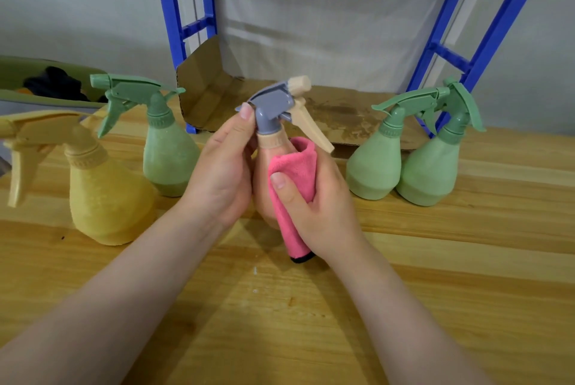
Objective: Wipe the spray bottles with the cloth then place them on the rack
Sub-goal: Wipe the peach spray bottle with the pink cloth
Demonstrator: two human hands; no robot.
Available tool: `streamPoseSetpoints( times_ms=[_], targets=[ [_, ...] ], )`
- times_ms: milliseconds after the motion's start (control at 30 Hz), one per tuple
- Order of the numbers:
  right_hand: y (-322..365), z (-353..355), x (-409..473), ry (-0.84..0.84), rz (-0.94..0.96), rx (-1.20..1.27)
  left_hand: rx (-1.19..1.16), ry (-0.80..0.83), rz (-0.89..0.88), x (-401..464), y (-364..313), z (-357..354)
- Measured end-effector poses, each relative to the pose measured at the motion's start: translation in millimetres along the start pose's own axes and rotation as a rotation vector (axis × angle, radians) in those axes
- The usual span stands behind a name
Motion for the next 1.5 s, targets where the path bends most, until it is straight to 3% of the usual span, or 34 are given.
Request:
streamPoseSetpoints(
  times_ms=[267, 500, 667, 800, 1033, 1300, 1500],
  targets=[
    [-12, -5, -3, 0.059, -0.023, 0.153, -0.209, -0.18, -0.022, 8, -14, 12],
    [-11, 3, -3, -0.142, -0.013, 0.288, -0.341, -0.235, -0.019, 11, -21, 21],
    [-6, 22, -1, -0.284, 0.06, 0.216, -0.201, -0.235, -0.072, 10, -21, 18],
    [6, 37, 2, -0.384, 0.153, 0.191, 0.182, -0.151, -0.198, 6, -19, 18],
    [27, 34, 3, -0.267, 0.269, 0.038, 0.489, -0.025, -0.326, -5, -14, 2],
    [35, 31, 1, -0.343, 0.209, -0.079, 0.503, 0.051, -0.376, -12, -7, -8],
    [42, 27, 2, -0.288, 0.076, 0.051, 0.526, 0.115, -0.425, -14, -12, -10]
  ],
)
Point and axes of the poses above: each hand's wrist, its own x-axis towards the middle knuckle, its own z-axis out of the back of the hand, y = z × x, the point moved 4 cm from there along x, towards the middle knuckle, and after that the axes turned 4 degrees about z, right-handed, at the moved point
